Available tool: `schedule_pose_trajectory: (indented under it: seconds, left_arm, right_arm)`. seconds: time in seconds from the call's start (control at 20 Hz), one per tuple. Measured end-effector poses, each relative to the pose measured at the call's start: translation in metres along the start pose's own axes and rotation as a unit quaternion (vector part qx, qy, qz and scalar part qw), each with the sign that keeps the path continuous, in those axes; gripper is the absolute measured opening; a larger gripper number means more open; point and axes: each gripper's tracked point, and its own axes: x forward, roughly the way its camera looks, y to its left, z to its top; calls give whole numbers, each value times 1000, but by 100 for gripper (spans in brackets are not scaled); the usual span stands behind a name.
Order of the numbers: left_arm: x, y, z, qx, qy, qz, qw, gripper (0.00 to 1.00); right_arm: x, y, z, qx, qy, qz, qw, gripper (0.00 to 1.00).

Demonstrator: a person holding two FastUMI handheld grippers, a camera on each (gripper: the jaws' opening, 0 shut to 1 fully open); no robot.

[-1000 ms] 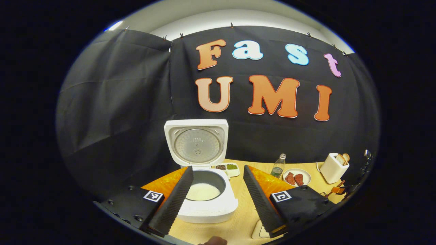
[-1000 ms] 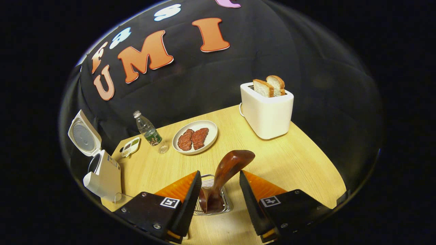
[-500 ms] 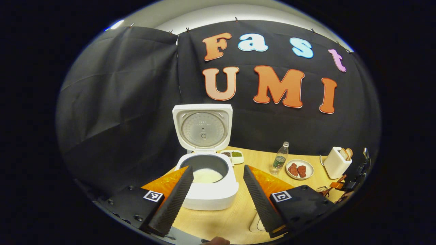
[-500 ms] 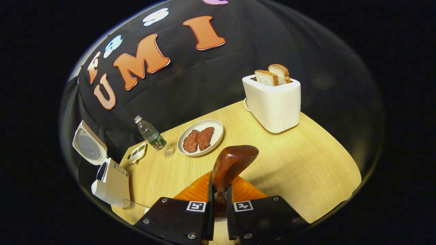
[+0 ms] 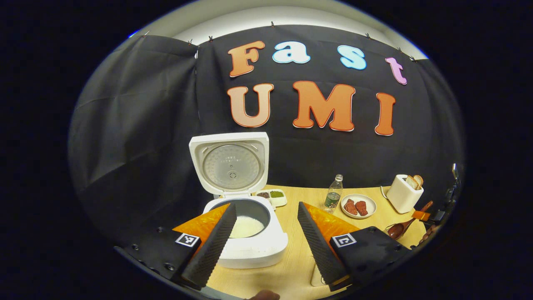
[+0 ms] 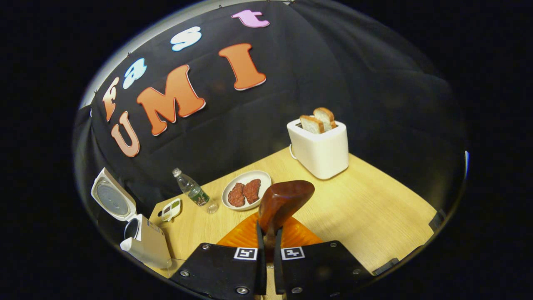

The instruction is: Close the left gripper, press the button to open the rice cooker; take a wooden spoon from the chopstick holder with the right hand, scoop a spoonful of rice and pour it into the rice cooker, then put the wooden spoon back into the chopstick holder.

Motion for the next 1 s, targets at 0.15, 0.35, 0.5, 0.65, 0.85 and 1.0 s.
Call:
schedule_pose_trajectory:
  seconds: [0.15, 0.35, 0.5, 0.65, 0.85, 1.0]
  left_arm:
    - [15, 8, 4, -3, -9, -21, 1000, 100]
    - [30, 23, -5, -12, -3, -27, 1000, 100]
    - [39, 42, -6, -5, -7, -24, 1000, 100]
    - [46, 52, -6, -1, -10, -29, 1000, 100]
    - [53, 57, -5, 0, -5, -30, 1000, 100]
    - [53, 60, -10, 9, 0, -29, 1000, 100]
  right_arm:
    - [-34, 22, 18, -7, -27, 0, 1000, 6]
    - [-68, 63, 8, -20, -26, 21, 999, 7]
    - [-82, 93, -11, -56, -15, 39, 998, 6]
    - [-86, 108, -33, -100, -6, 39, 994, 6]
    - [-81, 118, -60, -147, 1, 29, 989, 7]
    - [-73, 113, -79, -204, -3, 7, 979, 6]
